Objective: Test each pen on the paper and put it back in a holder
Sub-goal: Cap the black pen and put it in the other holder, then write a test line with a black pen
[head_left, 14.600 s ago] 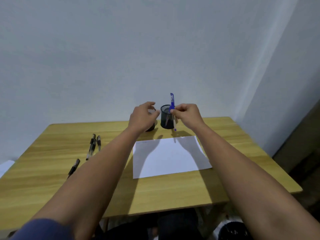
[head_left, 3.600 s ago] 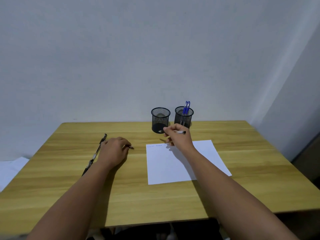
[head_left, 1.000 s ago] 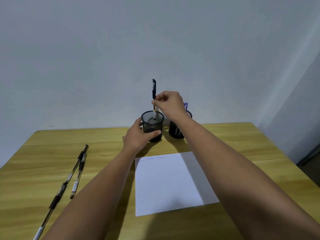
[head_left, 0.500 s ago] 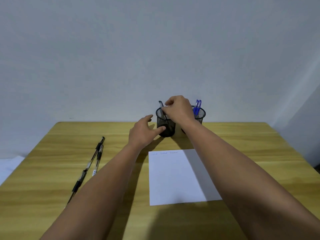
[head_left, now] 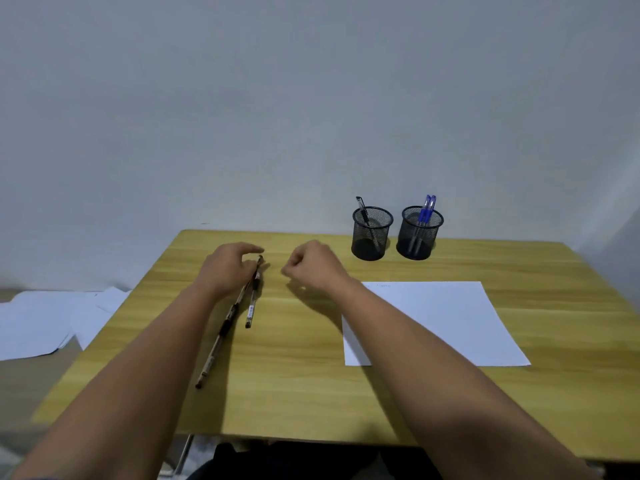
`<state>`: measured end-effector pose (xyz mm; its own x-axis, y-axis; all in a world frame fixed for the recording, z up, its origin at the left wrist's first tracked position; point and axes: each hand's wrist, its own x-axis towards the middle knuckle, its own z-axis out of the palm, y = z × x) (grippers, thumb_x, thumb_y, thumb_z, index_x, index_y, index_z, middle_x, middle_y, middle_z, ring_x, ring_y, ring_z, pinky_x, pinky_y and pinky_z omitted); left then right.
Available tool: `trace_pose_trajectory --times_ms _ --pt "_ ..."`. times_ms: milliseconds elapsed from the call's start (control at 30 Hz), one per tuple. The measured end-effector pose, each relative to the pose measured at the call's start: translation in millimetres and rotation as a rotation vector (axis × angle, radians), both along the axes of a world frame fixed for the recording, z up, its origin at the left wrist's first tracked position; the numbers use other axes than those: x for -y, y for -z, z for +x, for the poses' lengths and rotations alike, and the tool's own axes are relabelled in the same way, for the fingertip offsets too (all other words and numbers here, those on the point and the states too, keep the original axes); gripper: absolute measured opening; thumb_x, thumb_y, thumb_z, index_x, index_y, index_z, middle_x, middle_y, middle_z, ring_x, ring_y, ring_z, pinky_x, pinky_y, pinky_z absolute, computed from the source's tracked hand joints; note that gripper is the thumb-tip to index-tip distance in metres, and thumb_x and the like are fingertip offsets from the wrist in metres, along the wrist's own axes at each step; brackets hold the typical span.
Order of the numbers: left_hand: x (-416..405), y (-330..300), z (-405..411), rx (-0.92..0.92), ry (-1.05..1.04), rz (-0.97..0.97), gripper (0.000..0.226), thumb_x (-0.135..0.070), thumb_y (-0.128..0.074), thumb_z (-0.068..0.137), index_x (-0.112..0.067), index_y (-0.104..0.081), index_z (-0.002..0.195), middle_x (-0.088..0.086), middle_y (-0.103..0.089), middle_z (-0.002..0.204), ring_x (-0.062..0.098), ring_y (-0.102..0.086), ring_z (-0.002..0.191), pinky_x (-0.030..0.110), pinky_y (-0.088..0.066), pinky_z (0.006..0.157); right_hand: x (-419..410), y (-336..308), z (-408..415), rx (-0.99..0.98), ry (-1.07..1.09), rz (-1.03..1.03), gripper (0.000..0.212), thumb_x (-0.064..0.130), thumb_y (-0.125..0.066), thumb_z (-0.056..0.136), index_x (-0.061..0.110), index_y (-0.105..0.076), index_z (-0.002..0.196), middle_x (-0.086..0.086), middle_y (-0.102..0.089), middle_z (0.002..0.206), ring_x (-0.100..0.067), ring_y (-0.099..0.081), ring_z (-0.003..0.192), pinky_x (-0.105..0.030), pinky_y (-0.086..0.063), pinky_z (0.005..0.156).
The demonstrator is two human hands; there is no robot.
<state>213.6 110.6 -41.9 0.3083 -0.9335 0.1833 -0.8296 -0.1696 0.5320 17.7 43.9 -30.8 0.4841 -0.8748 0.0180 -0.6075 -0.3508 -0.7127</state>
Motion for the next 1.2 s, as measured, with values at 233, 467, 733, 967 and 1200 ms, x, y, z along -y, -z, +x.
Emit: trace_pose_trajectory --times_ms 233,467,733,967,1200 --pt "-12 26 14 0.223 0.12 0.062 0.032 -0.02 -0.067 0.09 -0.034 -0.074 0.117 -0.015 -0.068 0.129 0.019 -0.056 0.128 0.038 -0.048 0.096 -49 24 35 -0.15 -0.05 0.053 0.036 0.048 -0.077 0.077 0.013 -0.072 0.083 -0.003 -0.076 0.082 -0.026 -0.072 0.078 -0.04 -0.059 0.07" --pt "-6 33 8 0.34 0.174 0.02 0.03 -0.029 -0.065 0.093 -0.034 -0.072 0.122 -0.013 -0.067 0.132 0.023 -0.054 0.128 0.043 -0.049 0.093 -35 18 31 -0.325 -0.01 -0.006 0.023 0.028 -0.074 0.083 0.014 -0.055 0.082 -0.002 -0.061 0.084 -0.031 -0.063 0.085 -0.032 -0.044 0.064" --pt "2 21 -36 0.325 0.215 -0.171 0.031 -0.044 -0.055 0.09 -0.033 -0.074 0.112 -0.013 -0.074 0.107 0.02 -0.061 0.104 0.041 -0.048 0.084 9 -17 -48 0.115 0.083 0.295 0.017 0.019 -0.079 0.091 0.002 -0.077 0.09 -0.01 -0.078 0.081 -0.018 -0.065 0.062 -0.031 -0.056 0.06" --pt "9 -16 -111 0.053 0.338 -0.3 0.018 -0.032 -0.068 0.095 -0.025 -0.078 0.108 -0.009 -0.077 0.1 0.016 -0.064 0.095 0.037 -0.049 0.081 13 -41 -112 0.593 0.151 0.51 0.013 0.027 -0.077 0.098 0.014 -0.075 0.098 0.003 -0.071 0.077 -0.007 -0.06 0.059 -0.022 -0.045 0.056" --pt "-1 -33 -165 -0.136 0.359 -0.207 0.033 -0.038 -0.05 0.104 -0.018 -0.072 0.09 -0.009 -0.074 0.089 -0.004 -0.056 0.065 0.022 -0.034 0.06 -1 -44 -127 0.753 0.311 0.372 0.031 0.035 -0.06 0.108 0.016 -0.068 0.085 0.004 -0.053 0.062 -0.01 -0.044 0.047 -0.023 -0.034 0.048"
